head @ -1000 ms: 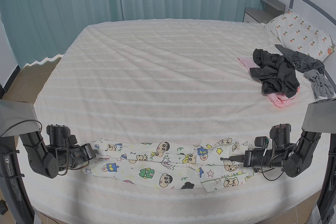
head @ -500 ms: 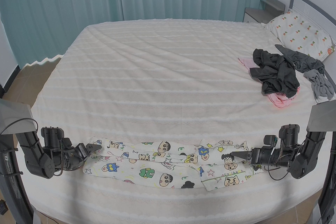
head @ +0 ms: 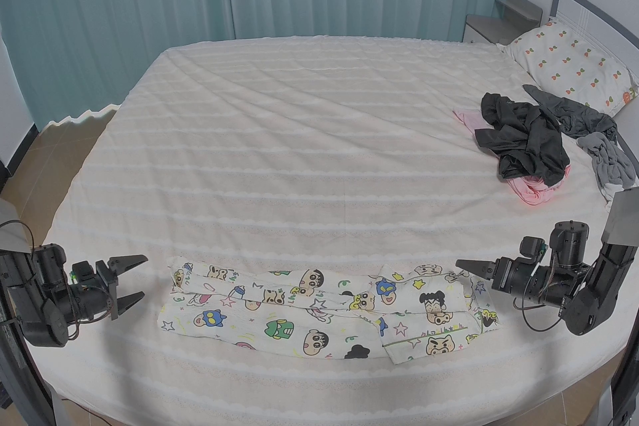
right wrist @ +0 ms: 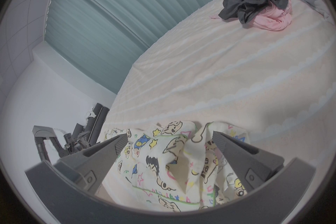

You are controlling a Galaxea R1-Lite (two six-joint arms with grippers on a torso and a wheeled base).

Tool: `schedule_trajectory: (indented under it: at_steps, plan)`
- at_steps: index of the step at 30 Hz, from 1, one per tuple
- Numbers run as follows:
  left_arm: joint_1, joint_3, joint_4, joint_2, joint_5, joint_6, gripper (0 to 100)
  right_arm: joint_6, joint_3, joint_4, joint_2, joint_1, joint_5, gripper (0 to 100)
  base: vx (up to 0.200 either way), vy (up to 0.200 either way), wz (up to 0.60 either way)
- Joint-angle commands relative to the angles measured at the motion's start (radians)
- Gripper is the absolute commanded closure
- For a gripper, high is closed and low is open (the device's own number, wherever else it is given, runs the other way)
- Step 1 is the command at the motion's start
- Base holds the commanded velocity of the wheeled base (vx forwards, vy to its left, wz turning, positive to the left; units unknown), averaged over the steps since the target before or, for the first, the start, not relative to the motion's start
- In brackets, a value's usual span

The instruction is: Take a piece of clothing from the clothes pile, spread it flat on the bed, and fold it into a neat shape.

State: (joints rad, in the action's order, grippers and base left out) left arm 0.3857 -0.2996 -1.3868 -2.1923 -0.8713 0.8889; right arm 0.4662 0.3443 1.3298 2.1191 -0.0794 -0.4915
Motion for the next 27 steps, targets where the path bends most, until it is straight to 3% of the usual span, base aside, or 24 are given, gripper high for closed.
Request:
schedule_trajectory:
  at_steps: [1,9,17,19,22,23,25,27]
  plan:
    - [0.111,0.037,-0.041,0.009,-0.078,0.021,0,0.023,0.061,-0.049,-0.022,-0.066,0.077,0,0.000,0.000,0.00]
    - [0.113,0.068,-0.061,0.009,-0.089,0.010,0,0.095,0.058,-0.057,-0.028,-0.145,0.191,0,0.000,0.000,0.00]
    - [0.088,0.102,-0.104,0.008,-0.084,-0.016,0,0.298,-0.054,-0.015,-0.185,-0.083,0.304,0,0.000,0.000,0.00]
    - [0.030,0.139,-0.143,0.019,-0.025,-0.033,0,0.345,-0.194,0.062,-0.332,-0.059,0.330,0,0.000,0.000,0.00]
    - [0.004,0.146,-0.153,0.029,0.018,-0.033,0,0.347,-0.231,0.081,-0.373,-0.051,0.332,0,0.000,0.000,0.00]
    - [-0.120,0.146,-0.169,0.092,0.230,-0.031,0,0.347,-0.332,0.106,-0.525,-0.030,0.332,0,0.000,0.000,0.00]
    - [-0.208,0.139,-0.167,0.100,0.336,-0.041,0,0.348,-0.344,0.078,-0.596,-0.025,0.346,0,0.000,0.000,0.00]
    - [-0.249,0.128,-0.167,0.100,0.365,-0.064,0,0.345,-0.343,0.037,-0.640,-0.016,0.380,0,0.000,0.000,0.00]
